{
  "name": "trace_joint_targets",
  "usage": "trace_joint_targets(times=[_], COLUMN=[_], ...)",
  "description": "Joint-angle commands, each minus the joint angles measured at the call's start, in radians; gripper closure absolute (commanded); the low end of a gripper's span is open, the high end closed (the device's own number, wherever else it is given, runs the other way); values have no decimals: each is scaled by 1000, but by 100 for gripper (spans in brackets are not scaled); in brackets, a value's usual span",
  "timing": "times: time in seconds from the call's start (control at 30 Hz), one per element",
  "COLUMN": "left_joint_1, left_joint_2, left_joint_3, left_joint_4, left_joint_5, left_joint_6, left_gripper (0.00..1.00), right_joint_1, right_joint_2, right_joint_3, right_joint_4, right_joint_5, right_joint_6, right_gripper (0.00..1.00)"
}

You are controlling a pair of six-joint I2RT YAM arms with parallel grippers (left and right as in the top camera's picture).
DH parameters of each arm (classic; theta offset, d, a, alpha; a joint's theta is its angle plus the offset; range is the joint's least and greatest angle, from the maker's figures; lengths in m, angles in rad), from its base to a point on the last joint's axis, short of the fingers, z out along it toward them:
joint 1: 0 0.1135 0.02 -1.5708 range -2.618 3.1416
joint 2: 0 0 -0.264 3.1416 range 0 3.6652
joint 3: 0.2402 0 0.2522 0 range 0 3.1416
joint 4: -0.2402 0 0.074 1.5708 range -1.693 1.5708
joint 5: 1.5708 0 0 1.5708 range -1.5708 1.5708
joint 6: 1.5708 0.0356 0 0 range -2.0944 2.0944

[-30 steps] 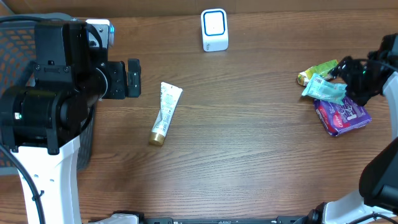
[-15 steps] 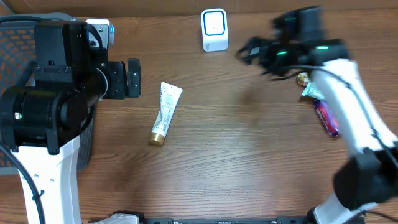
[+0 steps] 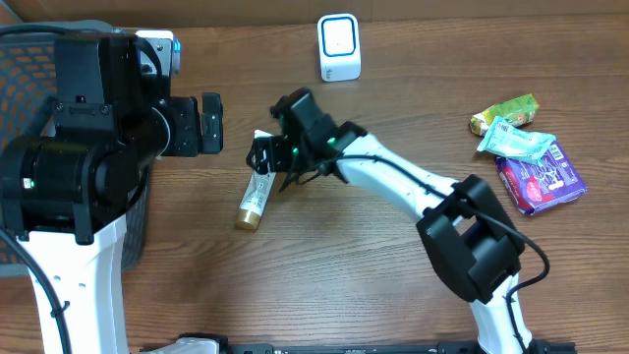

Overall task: Scan the item barcode
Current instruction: 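Move the right gripper left over the white tube, then grasp the white tube near its gold cap with the right gripper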

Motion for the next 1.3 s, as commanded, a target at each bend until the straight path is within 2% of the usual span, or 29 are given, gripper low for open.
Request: trace_joint_targets(times=[0.0,0.17,0.37,0.53,0.6,0.67,0.73,0.83,1.0,1.07,1.13,1.2,1.27], left_joint_1=[6,6,6,6,6,6,6,6,6,6,6,6,6], left_joint_2=[-2,-2,-2,-2,-2,-2,-2,-2,-2,-2,-2,-2,-2], left_joint_3=[8,8,8,8,8,8,8,8,8,8,8,8,8], left_joint_4=[2,1,1,2,1,1,2,2,2,2,2,1,2], left_joint_5=[-3,-3,-3,-3,-3,-3,-2,-3,-3,-3,-3,-3,-2], left_joint_6=[8,8,8,8,8,8,8,8,8,8,8,8,8], left_gripper=[0,0,1,0,0,0,1,0,0,0,0,0,0], right_joint_1=[40,90,106,80,54,32,14,-3,-12,-13,-17,-23,-28], right_joint_2=[6,39,104,100,92,85,78,62,48,48,47,45,45], right_joint_3=[9,9,9,11,26,42,67,114,198,204,205,232,284], right_joint_4=[1,-1,21,-1,-42,-90,-163,-290,-520,-571,-599,-642,-690], right_joint_5=[164,311,320,336,335,335,335,335,336,346,346,343,343], right_joint_6=[16,18,41,43,44,44,44,29,-132,-172,-224,-258,-258], right_gripper=[21,23,26,44,48,57,60,59,58,50,47,48,54])
